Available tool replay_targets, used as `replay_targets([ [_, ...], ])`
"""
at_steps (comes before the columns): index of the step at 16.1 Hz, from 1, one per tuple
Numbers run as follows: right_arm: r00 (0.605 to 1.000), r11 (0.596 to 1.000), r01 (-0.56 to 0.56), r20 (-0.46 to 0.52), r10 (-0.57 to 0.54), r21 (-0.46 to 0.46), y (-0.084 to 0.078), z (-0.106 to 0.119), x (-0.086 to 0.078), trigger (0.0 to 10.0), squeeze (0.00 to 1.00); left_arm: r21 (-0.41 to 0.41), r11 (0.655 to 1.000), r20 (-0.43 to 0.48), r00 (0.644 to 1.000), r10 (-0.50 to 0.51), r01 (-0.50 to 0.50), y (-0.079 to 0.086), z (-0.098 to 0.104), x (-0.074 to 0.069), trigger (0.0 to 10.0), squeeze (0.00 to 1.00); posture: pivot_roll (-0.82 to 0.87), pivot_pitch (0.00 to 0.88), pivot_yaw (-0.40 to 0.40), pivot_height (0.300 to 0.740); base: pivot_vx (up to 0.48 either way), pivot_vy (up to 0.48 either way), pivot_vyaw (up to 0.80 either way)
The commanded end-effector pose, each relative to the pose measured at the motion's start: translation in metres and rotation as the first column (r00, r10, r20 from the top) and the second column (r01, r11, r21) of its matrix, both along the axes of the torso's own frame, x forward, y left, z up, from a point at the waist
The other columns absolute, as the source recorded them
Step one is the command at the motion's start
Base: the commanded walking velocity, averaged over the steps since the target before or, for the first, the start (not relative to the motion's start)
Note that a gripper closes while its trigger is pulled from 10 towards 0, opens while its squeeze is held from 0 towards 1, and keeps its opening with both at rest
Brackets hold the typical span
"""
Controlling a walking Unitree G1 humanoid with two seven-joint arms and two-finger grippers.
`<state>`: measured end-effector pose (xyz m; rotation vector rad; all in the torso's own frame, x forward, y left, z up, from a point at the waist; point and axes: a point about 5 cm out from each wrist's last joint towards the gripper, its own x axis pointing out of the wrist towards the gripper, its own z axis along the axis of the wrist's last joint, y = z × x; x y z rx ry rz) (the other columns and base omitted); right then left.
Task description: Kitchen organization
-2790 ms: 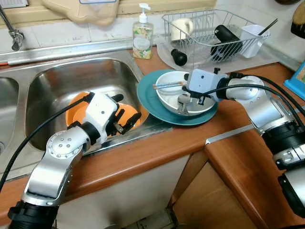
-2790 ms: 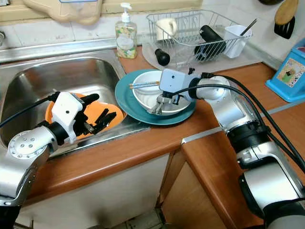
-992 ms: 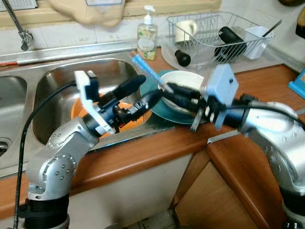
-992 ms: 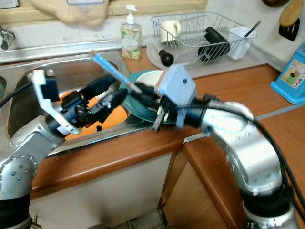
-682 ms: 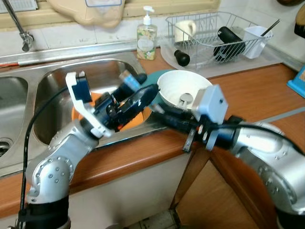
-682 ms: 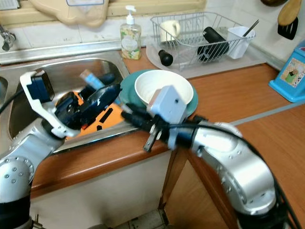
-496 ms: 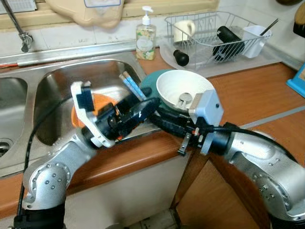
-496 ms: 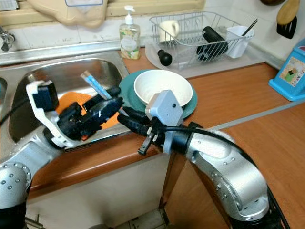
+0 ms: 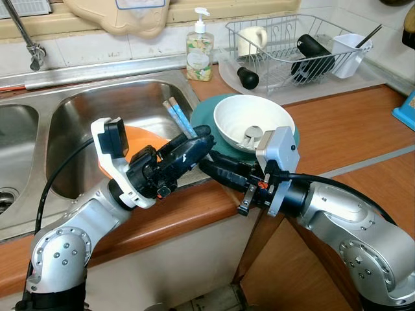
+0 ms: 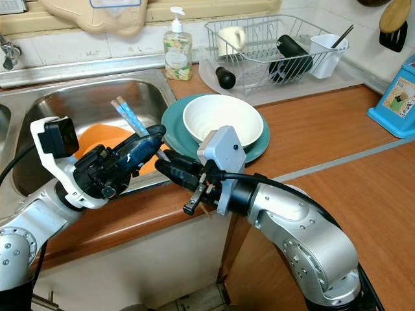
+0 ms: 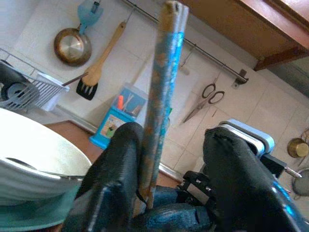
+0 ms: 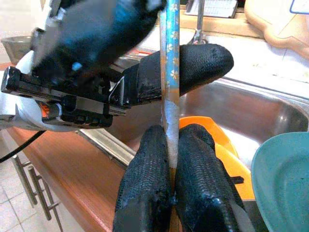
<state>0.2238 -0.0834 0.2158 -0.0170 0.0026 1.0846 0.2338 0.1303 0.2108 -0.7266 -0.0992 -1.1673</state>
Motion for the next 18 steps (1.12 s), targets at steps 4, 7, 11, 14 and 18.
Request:
replay_targets([
  [4, 1.000, 1.000, -0.012, -0.011, 0.012, -0.006, -0.0010, 0.0005, -0.0022, 0.0, 0.00, 0.026, 1.000, -0.016, 1.000, 0.002, -0.002, 0.0002, -0.0051, -0.0043, 0.0, 0.00, -0.11, 0.000, 0.030, 0.740, 0.000, 0.000, 0.00],
  [7, 1.000, 1.000, -0.008, -0.005, 0.008, -0.010, -0.0001, 0.0003, -0.0016, 0.0, 0.00, 0.036, 0.999, -0.020, 1.000, -0.001, 0.002, 0.0012, -0.0061, -0.0049, 0.0, 0.00, -0.10, 0.000, 0.036, 0.740, 0.000, 0.000, 0.00],
  [11, 1.000, 1.000, -0.006, -0.005, 0.006, -0.018, 0.0001, -0.0008, -0.0040, 0.0, 0.00, 0.036, 0.999, -0.015, 1.000, -0.004, 0.005, -0.0024, -0.0040, -0.0058, 0.0, 0.00, -0.10, 0.000, 0.042, 0.740, 0.000, 0.000, 0.00],
  [14, 1.000, 0.999, 0.016, 0.011, -0.015, -0.043, -0.0010, -0.0025, -0.0029, 10.0, 0.00, 0.039, 0.999, -0.014, 1.000, 0.000, 0.001, -0.0040, -0.0050, -0.0065, 0.0, 0.00, -0.10, 0.000, 0.032, 0.740, 0.000, 0.000, 0.00],
  [18, 0.999, 0.998, 0.046, 0.012, -0.046, -0.049, -0.0007, -0.0050, 0.0028, 10.0, 1.00, 0.048, 0.997, 0.001, 0.998, 0.060, -0.060, 0.0017, -0.0020, -0.0038, 0.0, 0.00, -0.09, 0.000, 0.022, 0.740, 0.000, 0.000, 0.00],
])
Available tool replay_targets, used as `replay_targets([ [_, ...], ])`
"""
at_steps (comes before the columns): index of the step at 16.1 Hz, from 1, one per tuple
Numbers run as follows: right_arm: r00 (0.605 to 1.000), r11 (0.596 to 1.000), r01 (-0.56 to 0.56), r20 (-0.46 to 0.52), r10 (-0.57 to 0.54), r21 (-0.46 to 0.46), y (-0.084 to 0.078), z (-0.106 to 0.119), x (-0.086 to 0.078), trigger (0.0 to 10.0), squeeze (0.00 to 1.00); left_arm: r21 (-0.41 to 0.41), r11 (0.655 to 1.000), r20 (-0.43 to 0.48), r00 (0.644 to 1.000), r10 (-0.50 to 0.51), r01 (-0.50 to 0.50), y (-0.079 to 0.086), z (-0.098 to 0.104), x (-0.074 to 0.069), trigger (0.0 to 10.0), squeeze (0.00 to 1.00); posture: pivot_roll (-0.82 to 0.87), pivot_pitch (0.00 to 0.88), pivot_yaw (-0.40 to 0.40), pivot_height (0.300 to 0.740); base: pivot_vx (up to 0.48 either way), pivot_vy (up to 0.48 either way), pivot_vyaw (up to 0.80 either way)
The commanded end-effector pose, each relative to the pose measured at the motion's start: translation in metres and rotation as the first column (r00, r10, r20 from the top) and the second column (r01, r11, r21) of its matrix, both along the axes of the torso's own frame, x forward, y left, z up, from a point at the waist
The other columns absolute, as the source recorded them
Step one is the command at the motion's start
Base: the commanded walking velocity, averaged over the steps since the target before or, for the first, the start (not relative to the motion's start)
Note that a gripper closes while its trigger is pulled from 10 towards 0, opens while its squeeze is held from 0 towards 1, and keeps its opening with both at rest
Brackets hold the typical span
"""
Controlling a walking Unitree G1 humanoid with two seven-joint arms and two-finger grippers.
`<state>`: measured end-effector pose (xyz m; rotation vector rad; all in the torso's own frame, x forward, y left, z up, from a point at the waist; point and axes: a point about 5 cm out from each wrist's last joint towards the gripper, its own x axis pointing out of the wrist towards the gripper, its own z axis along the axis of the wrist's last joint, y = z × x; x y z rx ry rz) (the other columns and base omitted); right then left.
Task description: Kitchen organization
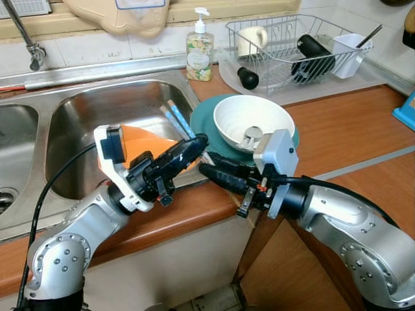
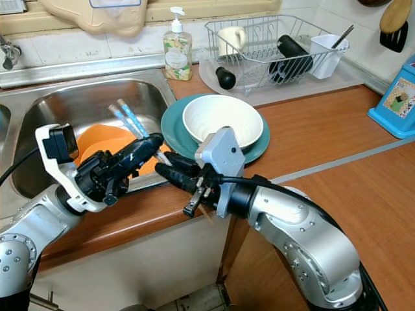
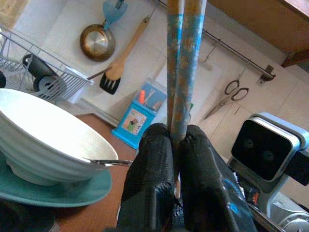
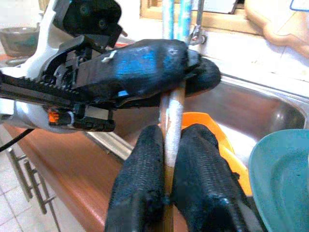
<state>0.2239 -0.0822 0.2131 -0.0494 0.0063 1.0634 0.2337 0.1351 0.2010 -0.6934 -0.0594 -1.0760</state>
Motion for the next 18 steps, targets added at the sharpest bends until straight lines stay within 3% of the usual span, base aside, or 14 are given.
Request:
replay_targets([
  [1, 0.999, 0.999, 0.035, -0.003, -0.035, -0.014, -0.002, -0.003, 0.004, 10.0, 1.00, -0.001, 1.000, 0.048, 0.999, 0.004, -0.004, 0.001, 0.010, -0.002, 0.0, 0.00, -0.08, 0.000, 0.022, 0.740, 0.000, 0.000, 0.00],
  [6, 0.999, 0.999, 0.047, -0.015, -0.047, 0.004, -0.002, -0.004, 0.004, 10.0, 1.00, 0.013, 0.992, 0.069, 0.990, 0.127, -0.128, 0.013, 0.016, 0.004, 0.0, 0.00, -0.08, 0.000, 0.021, 0.740, 0.000, 0.000, 0.00],
  [8, 0.995, 0.995, 0.099, 0.000, -0.099, 0.002, -0.004, -0.003, 0.006, 10.0, 1.00, 0.031, 0.979, 0.077, 0.977, 0.201, -0.203, 0.028, 0.021, 0.010, 0.0, 0.00, -0.08, 0.000, 0.022, 0.740, 0.000, 0.000, 0.00],
  [12, 0.995, 0.994, 0.104, -0.005, -0.104, -0.022, -0.005, -0.004, 0.004, 10.0, 1.00, 0.132, 0.892, 0.043, 0.902, 0.430, -0.432, 0.074, 0.023, 0.032, 0.0, 0.00, -0.08, 0.000, 0.033, 0.740, 0.000, 0.000, 0.00],
  [13, 0.995, 0.995, 0.097, 0.005, -0.096, -0.024, -0.004, -0.005, 0.004, 10.0, 1.00, 0.184, 0.826, 0.003, 0.841, 0.542, -0.533, 0.086, 0.021, 0.047, 3.8, 0.00, -0.08, 0.000, 0.032, 0.740, 0.000, 0.000, 0.00],
  [15, 0.996, 0.996, 0.086, 0.029, -0.086, -0.033, -0.003, -0.005, 0.003, 10.0, 1.00, 0.246, 0.710, -0.042, 0.725, 0.687, -0.659, 0.099, 0.017, 0.070, 9.8, 0.00, -0.09, 0.000, 0.034, 0.740, 0.000, 0.000, 0.00],
  [18, 0.996, 0.996, 0.086, 0.030, -0.085, -0.035, -0.002, -0.006, 0.003, 10.0, 1.00, 0.269, 0.654, -0.133, 0.645, 0.752, -0.707, 0.097, 0.012, 0.090, 10.0, 0.00, -0.10, 0.000, 0.033, 0.740, 0.000, 0.000, 0.00],
])
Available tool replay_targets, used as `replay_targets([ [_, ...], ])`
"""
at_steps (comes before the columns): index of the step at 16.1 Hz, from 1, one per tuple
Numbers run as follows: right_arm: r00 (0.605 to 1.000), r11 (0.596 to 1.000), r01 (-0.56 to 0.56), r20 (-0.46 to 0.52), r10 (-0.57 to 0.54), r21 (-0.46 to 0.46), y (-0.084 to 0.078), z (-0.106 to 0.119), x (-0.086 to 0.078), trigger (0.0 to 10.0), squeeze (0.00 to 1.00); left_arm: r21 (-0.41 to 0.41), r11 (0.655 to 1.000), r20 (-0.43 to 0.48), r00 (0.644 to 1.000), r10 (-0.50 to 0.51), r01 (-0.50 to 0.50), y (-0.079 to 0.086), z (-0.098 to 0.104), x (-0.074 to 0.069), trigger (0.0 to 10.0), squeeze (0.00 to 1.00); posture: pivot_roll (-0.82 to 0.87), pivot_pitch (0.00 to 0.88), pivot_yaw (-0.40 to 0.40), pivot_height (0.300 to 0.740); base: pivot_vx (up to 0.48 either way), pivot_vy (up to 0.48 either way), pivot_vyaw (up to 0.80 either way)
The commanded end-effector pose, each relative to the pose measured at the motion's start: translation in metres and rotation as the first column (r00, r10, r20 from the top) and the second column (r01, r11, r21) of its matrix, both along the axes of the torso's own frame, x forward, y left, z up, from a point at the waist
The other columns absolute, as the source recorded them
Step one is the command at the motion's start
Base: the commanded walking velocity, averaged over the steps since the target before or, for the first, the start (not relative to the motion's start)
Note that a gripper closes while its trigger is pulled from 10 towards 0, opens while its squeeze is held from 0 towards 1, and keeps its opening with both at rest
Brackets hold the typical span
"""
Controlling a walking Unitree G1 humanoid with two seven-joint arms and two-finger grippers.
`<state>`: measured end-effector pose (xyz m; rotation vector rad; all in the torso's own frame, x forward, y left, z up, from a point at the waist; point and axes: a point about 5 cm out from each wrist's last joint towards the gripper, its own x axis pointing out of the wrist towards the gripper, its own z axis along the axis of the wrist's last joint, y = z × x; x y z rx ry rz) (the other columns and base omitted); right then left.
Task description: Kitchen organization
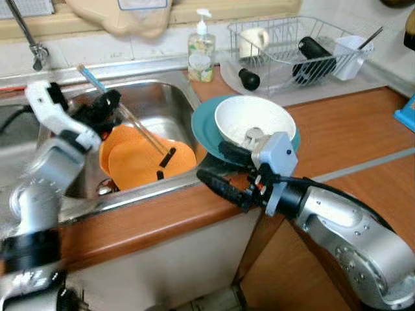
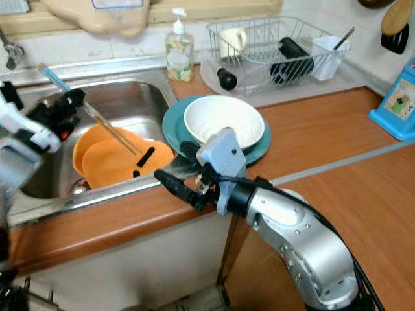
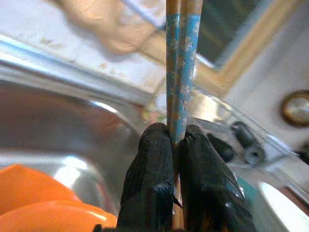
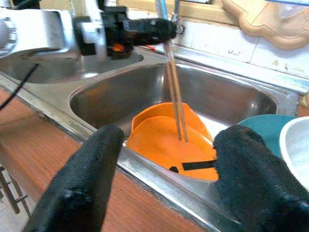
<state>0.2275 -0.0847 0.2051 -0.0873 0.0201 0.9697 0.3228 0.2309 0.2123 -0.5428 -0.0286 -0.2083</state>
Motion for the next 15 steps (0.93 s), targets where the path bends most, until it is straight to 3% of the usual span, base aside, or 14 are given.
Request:
replay_targets([
  [1, 1.000, 1.000, -0.007, 0.020, 0.007, 0.001, 0.001, 0.002, -0.001, 10.0, 1.00, 0.001, 0.998, -0.067, 0.996, 0.066, -0.066, 0.003, -0.007, 0.007, 10.0, 0.00, -0.10, 0.000, 0.035, 0.740, 0.000, 0.000, 0.00],
  [2, 1.000, 1.000, -0.006, 0.024, 0.006, -0.002, 0.002, 0.002, 0.000, 10.0, 1.00, 0.048, 0.989, -0.183, 0.972, 0.148, -0.141, 0.005, -0.025, 0.016, 10.0, 1.00, -0.11, 0.000, 0.037, 0.740, 0.000, 0.000, 0.00],
  [5, 1.000, 1.000, -0.004, 0.026, 0.004, -0.005, 0.002, 0.002, -0.001, 10.0, 1.00, 0.077, 0.964, -0.220, 0.939, 0.265, -0.254, 0.011, -0.035, 0.024, 10.0, 1.00, -0.12, 0.000, 0.037, 0.740, 0.000, 0.000, 0.00],
  [9, 0.999, 1.000, 0.004, -0.032, -0.004, 0.014, 0.002, -0.002, -0.003, 10.0, 1.00, 0.154, 0.954, -0.236, 0.928, 0.287, -0.256, 0.012, -0.040, 0.028, 10.0, 1.00, -0.12, 0.000, 0.036, 0.740, 0.000, 0.000, 0.00],
  [11, 1.000, 0.999, 0.014, -0.018, -0.013, 0.045, 0.000, 0.001, -0.003, 10.0, 1.00, 0.240, 0.938, -0.196, 0.933, 0.301, -0.252, 0.014, -0.040, 0.026, 10.0, 1.00, -0.13, 0.000, 0.040, 0.740, 0.000, 0.000, 0.00],
  [13, 1.000, 0.995, 0.025, 0.013, -0.026, 0.097, -0.001, 0.009, -0.004, 10.0, 1.00, 0.350, 0.899, -0.094, 0.945, 0.312, -0.262, 0.021, -0.031, 0.024, 10.0, 1.00, -0.13, 0.000, 0.039, 0.740, 0.000, 0.000, 0.00],
  [14, 0.999, 0.990, 0.026, 0.021, -0.029, 0.139, -0.001, 0.014, -0.004, 10.0, 1.00, 0.377, 0.886, -0.051, 0.949, 0.311, -0.270, 0.024, -0.024, 0.024, 10.0, 0.90, -0.13, 0.000, 0.040, 0.740, 0.000, 0.000, 0.00],
  [15, 0.999, 0.981, 0.035, 0.020, -0.039, 0.189, -0.003, 0.020, -0.003, 10.0, 1.00, 0.417, 0.869, -0.001, 0.956, 0.294, -0.267, 0.025, -0.018, 0.023, 10.0, 0.71, -0.13, 0.000, 0.040, 0.740, 0.000, 0.000, 0.00],
])
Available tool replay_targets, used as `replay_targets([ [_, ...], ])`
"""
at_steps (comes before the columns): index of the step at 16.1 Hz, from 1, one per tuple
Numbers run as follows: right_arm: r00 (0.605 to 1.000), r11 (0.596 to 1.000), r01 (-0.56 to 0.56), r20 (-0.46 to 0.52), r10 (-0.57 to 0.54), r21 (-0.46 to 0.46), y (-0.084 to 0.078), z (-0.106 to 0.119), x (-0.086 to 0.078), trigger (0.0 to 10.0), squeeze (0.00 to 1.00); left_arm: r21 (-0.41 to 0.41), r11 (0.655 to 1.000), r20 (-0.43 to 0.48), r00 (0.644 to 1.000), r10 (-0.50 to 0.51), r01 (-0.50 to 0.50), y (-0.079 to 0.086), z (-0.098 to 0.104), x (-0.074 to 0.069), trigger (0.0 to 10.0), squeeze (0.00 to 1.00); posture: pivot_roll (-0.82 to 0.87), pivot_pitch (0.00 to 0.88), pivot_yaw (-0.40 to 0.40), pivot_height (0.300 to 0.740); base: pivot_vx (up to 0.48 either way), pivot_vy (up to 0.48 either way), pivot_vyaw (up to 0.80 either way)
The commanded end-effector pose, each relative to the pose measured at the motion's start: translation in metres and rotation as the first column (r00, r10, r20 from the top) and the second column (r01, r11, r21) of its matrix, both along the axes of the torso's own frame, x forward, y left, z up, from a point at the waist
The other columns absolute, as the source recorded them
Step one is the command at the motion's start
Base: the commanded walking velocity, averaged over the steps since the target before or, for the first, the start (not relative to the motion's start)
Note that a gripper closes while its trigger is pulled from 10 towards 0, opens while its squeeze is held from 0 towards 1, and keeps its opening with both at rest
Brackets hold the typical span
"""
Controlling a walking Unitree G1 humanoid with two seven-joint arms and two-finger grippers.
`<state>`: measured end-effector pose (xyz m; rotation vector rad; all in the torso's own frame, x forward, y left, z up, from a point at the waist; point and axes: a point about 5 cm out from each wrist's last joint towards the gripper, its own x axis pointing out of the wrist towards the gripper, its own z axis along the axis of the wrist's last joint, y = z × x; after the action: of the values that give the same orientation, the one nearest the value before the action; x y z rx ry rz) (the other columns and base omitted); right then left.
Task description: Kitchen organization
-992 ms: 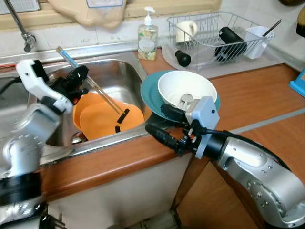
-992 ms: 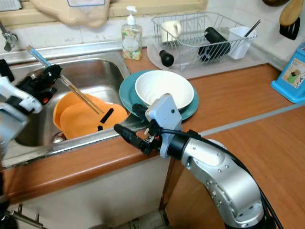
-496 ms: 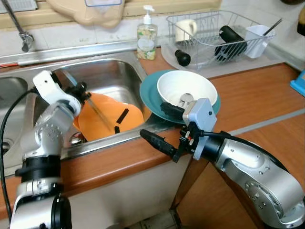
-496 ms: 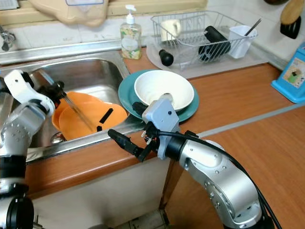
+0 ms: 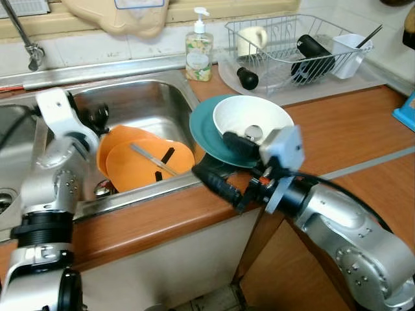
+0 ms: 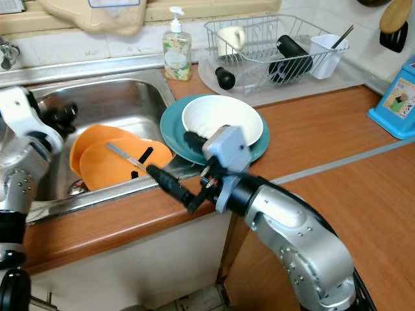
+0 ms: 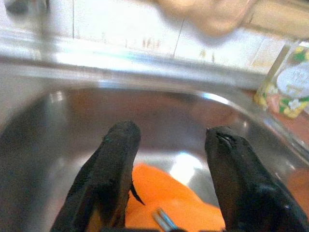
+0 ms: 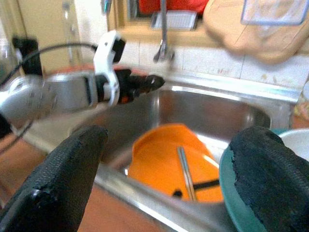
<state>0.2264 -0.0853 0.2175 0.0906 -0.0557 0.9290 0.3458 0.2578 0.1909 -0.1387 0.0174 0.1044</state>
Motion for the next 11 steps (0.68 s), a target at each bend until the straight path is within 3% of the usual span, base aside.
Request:
replay_targets([
  [1, 0.999, 0.995, 0.017, 0.034, -0.020, 0.100, -0.004, 0.017, -0.001, 10.0, 1.00, 0.081, 0.996, 0.044, 0.998, -0.051, 0.048, -0.004, 0.009, -0.002, 10.0, 0.61, -0.13, 0.000, 0.041, 0.740, 0.000, 0.000, 0.00],
  [2, 0.999, 0.990, 0.025, 0.036, -0.031, 0.136, -0.006, 0.022, 0.000, 10.0, 1.00, 0.105, 0.992, 0.053, 0.995, -0.081, 0.075, -0.007, 0.011, -0.003, 10.0, 0.52, -0.13, 0.000, 0.043, 0.740, 0.000, 0.000, 0.00],
  [3, 0.998, 0.988, 0.025, 0.046, -0.032, 0.150, -0.007, 0.030, 0.001, 10.0, 1.00, 0.148, 0.979, 0.067, 0.986, -0.150, 0.138, -0.016, 0.013, -0.006, 10.0, 0.29, -0.13, 0.000, 0.045, 0.740, 0.000, 0.000, 0.00],
  [4, 0.991, 0.987, 0.059, 0.112, -0.076, 0.150, -0.011, 0.038, 0.004, 10.0, 1.00, 0.178, 0.963, 0.090, 0.971, -0.221, 0.202, -0.027, 0.014, -0.010, 10.0, 0.23, -0.14, 0.000, 0.048, 0.740, 0.000, 0.000, 0.00],
  [5, 0.974, 0.977, 0.141, 0.157, -0.166, 0.158, -0.018, 0.043, 0.011, 10.0, 1.00, 0.189, 0.929, 0.119, 0.931, -0.345, 0.319, -0.045, 0.014, -0.020, 10.0, 0.00, -0.14, 0.000, 0.051, 0.740, 0.000, 0.000, 0.00],
  [8, 0.963, 0.968, 0.188, 0.164, -0.215, 0.164, -0.026, 0.046, 0.015, 10.0, 1.00, 0.218, 0.874, 0.129, 0.875, -0.466, 0.434, -0.062, 0.009, -0.037, 10.0, 0.00, -0.14, 0.000, 0.042, 0.740, 0.000, 0.000, 0.00],
  [10, 0.935, 0.946, 0.295, 0.163, -0.314, 0.132, -0.038, 0.043, 0.023, 10.0, 1.00, 0.223, 0.838, 0.150, 0.832, -0.535, 0.498, -0.073, 0.008, -0.049, 10.0, 0.00, -0.14, 0.000, 0.036, 0.740, 0.000, 0.000, 0.00],
  [11, 0.925, 0.940, 0.326, 0.168, -0.340, 0.102, -0.041, 0.040, 0.026, 10.0, 0.87, 0.222, 0.822, 0.154, 0.814, -0.560, 0.524, -0.076, 0.008, -0.053, 10.0, 0.00, -0.14, 0.000, 0.035, 0.740, 0.000, 0.000, 0.00],
])
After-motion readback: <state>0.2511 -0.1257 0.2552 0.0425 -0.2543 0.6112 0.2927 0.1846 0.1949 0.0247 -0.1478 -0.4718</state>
